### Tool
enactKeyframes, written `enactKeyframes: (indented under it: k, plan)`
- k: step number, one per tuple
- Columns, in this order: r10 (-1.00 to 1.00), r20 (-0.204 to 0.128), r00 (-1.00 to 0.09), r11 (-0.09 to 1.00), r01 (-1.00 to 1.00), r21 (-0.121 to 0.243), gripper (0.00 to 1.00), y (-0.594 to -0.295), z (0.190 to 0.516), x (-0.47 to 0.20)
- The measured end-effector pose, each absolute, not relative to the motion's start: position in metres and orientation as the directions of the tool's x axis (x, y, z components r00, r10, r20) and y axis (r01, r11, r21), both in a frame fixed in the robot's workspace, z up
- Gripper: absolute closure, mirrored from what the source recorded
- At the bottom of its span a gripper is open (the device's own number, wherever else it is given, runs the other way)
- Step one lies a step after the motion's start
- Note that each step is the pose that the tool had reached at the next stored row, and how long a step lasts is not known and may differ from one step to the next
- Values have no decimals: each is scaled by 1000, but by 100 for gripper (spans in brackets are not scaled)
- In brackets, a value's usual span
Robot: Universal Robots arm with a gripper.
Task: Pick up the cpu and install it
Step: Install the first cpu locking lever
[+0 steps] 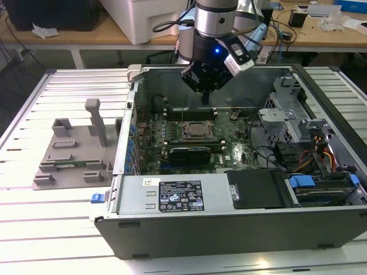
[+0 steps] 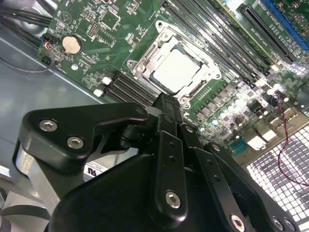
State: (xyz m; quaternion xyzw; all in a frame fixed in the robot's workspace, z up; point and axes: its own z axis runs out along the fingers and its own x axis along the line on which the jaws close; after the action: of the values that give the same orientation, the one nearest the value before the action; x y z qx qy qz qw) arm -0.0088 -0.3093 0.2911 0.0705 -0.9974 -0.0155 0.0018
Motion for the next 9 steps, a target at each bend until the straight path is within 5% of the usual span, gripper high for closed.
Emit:
enactKeyframes:
  k: [9]
  plan:
    - [-141,1,-990,990,-141,31,90,-309,291,-30]
